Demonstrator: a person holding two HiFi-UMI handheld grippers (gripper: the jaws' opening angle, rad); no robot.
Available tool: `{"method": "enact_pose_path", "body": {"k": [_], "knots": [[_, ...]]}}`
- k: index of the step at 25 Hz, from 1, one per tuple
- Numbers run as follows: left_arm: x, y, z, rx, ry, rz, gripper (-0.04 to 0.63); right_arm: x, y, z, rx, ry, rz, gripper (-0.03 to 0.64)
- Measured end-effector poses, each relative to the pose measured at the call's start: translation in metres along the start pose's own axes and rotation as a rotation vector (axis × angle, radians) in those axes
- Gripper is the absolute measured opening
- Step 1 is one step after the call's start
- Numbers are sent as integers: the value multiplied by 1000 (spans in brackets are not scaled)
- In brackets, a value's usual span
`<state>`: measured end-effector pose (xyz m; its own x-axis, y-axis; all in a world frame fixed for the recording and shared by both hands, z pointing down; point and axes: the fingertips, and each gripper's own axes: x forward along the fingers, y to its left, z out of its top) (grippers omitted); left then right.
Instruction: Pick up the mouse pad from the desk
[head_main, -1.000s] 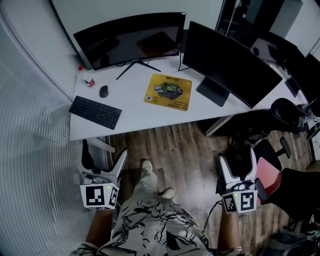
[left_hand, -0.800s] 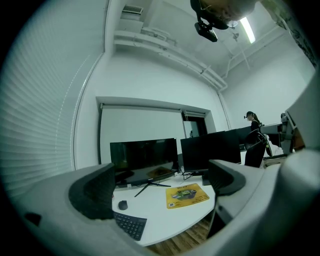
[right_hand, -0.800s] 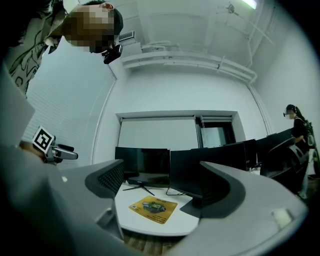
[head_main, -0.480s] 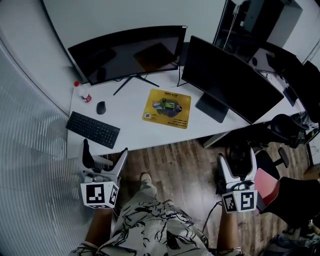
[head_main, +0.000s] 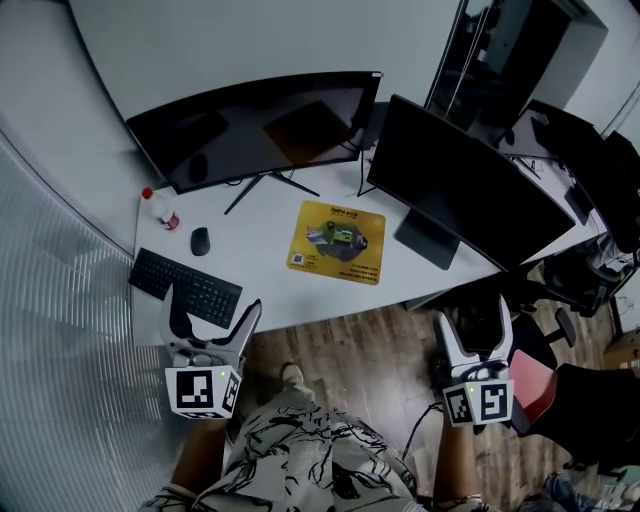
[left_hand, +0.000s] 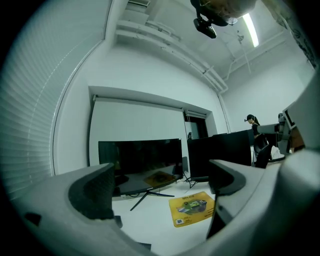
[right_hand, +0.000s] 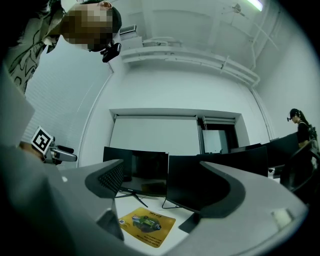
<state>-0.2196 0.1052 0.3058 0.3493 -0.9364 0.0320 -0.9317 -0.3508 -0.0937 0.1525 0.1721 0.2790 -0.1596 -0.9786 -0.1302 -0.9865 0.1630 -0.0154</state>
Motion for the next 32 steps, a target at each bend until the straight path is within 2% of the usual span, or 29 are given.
{"method": "enact_pose_path", "body": {"k": [8, 17, 22, 32], "knots": [[36, 38, -11, -13, -2, -27, 571, 39, 15, -6, -9, -10, -39, 462], [75, 50, -31, -10, 29, -117, 572, 54, 28, -28, -3, 32, -98, 463], [99, 38, -46, -8, 67, -159, 572, 60, 10, -38, 18, 52, -134, 463], [164, 17, -39, -9, 69, -134, 577, 112, -37, -40, 10, 43, -94, 463]]}}
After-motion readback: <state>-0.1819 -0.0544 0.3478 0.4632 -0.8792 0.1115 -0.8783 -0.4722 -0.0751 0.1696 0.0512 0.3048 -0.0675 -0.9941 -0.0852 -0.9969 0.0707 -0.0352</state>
